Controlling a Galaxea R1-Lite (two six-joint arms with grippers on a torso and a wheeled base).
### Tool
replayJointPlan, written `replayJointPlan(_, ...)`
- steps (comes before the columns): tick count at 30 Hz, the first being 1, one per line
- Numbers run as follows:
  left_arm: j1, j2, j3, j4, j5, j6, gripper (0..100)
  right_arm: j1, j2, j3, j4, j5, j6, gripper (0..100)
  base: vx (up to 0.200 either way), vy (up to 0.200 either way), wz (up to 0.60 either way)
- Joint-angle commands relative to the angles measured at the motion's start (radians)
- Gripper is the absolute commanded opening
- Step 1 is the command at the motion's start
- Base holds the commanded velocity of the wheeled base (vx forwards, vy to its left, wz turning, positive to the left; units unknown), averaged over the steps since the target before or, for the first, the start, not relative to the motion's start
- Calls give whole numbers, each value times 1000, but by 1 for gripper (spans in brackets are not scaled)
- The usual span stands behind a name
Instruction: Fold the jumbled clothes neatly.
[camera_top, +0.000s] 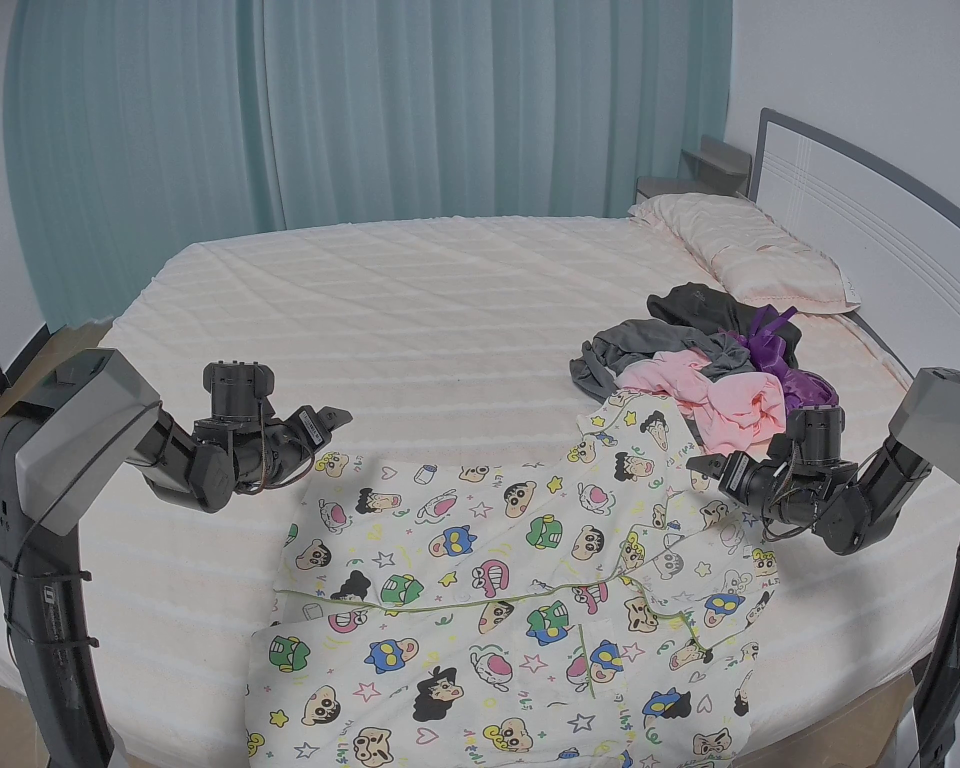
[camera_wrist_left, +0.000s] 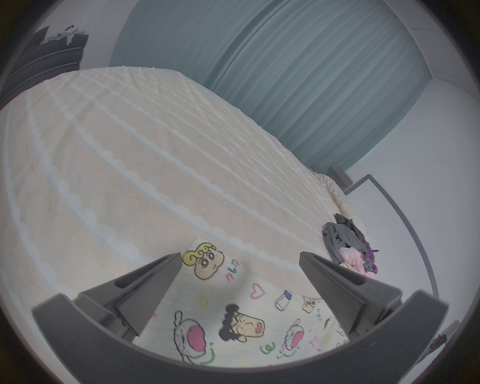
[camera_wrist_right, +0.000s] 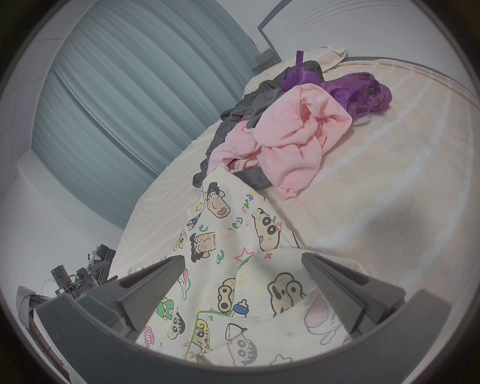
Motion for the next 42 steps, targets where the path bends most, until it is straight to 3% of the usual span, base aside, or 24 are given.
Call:
replayJointPlan(1, 1, 76, -49, -2, 21, 12, 100, 0, -18, 29, -15, 1, 0, 100, 0, 0, 0)
replayJointPlan(23, -19, 174, -152, 6, 87, 35, 100, 7, -17, 35, -23, 0, 0, 100, 0, 0, 0)
replayJointPlan(24, -19, 178, -152, 12, 87, 43, 0, 7, -17, 34, -23, 0, 0, 100, 0, 0, 0)
replayJointPlan(33, 4, 215, -179, 15, 164, 67, 0, 7, -14, 29, -21, 0, 0, 100, 0, 0, 0)
replayJointPlan(42, 45, 195, -211, 15, 176, 64, 0, 7, -14, 32, -21, 0, 0, 100, 0, 0, 0)
